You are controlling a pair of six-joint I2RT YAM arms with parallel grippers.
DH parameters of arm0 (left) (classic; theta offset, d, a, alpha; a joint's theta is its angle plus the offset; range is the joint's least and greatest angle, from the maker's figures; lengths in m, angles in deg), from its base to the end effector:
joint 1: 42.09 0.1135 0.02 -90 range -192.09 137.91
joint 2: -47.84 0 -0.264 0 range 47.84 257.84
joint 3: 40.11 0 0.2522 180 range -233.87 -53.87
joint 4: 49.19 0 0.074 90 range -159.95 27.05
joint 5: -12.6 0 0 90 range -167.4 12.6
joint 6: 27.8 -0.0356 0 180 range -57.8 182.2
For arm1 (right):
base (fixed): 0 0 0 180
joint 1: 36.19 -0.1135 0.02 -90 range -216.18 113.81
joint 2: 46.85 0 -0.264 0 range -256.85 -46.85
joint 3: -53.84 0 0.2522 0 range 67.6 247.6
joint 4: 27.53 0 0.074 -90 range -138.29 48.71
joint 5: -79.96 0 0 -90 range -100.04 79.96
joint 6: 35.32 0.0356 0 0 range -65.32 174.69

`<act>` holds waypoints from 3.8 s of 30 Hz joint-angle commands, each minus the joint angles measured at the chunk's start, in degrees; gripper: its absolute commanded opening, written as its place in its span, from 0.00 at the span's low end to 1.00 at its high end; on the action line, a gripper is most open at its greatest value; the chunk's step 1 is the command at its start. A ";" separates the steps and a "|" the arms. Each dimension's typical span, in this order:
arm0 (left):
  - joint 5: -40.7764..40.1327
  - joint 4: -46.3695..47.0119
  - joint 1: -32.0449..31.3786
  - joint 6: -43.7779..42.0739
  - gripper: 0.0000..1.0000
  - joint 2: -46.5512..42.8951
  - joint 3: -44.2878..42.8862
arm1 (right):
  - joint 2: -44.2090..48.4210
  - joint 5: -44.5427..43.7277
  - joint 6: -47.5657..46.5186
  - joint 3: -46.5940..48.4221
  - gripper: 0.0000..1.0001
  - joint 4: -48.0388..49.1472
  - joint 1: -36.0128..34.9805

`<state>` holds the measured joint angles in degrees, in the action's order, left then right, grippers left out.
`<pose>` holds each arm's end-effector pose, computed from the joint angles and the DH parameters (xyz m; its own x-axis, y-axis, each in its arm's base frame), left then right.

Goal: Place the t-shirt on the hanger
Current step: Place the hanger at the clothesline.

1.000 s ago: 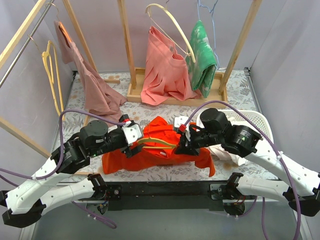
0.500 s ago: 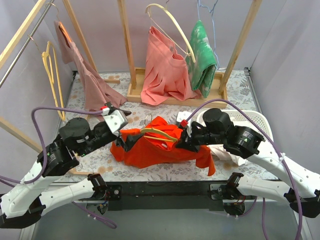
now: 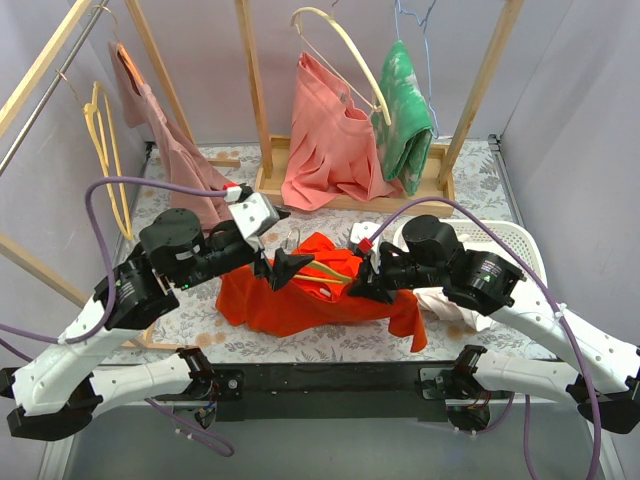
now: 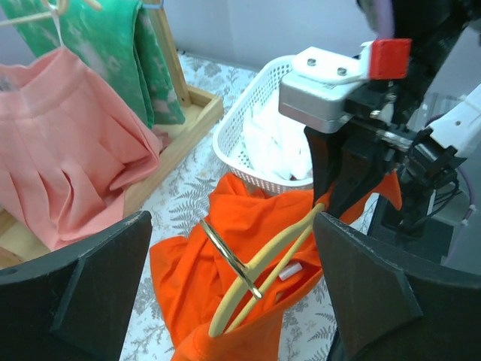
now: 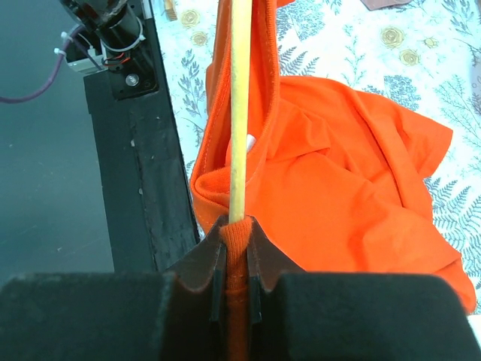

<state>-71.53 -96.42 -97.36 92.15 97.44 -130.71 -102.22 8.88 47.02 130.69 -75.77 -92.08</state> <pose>0.0813 -0.1237 0.4681 -0.4906 -0.1639 -0.8558 0.7277 0.4632 -0.5059 0.1030 0.1727 0.3746 -0.1242 -0.4082 -0.9044 -0.9708 0.2385 0.0257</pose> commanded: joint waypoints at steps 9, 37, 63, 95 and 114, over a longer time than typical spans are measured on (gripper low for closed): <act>-2.45 -0.89 -0.11 -1.83 0.84 1.28 -2.61 | 6.77 4.55 0.89 -0.77 0.01 2.66 0.00; 8.72 -1.94 1.56 1.33 0.85 3.30 -4.63 | 14.33 9.03 2.30 -3.94 0.01 0.12 0.00; 12.59 -16.36 2.00 -0.95 0.89 4.10 -16.51 | 15.92 -11.08 8.96 -2.63 0.01 3.53 0.09; 30.95 4.73 1.83 11.18 0.81 -1.53 16.29 | -26.53 -4.41 2.73 70.31 0.01 -18.87 0.18; 26.49 23.62 1.13 23.03 0.79 -7.94 28.29 | -26.27 -4.34 12.58 54.34 0.01 4.50 0.09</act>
<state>-39.93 -82.54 -95.80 108.18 93.46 -109.36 -128.10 0.97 56.64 188.28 -79.73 -92.04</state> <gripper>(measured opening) 0.796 0.144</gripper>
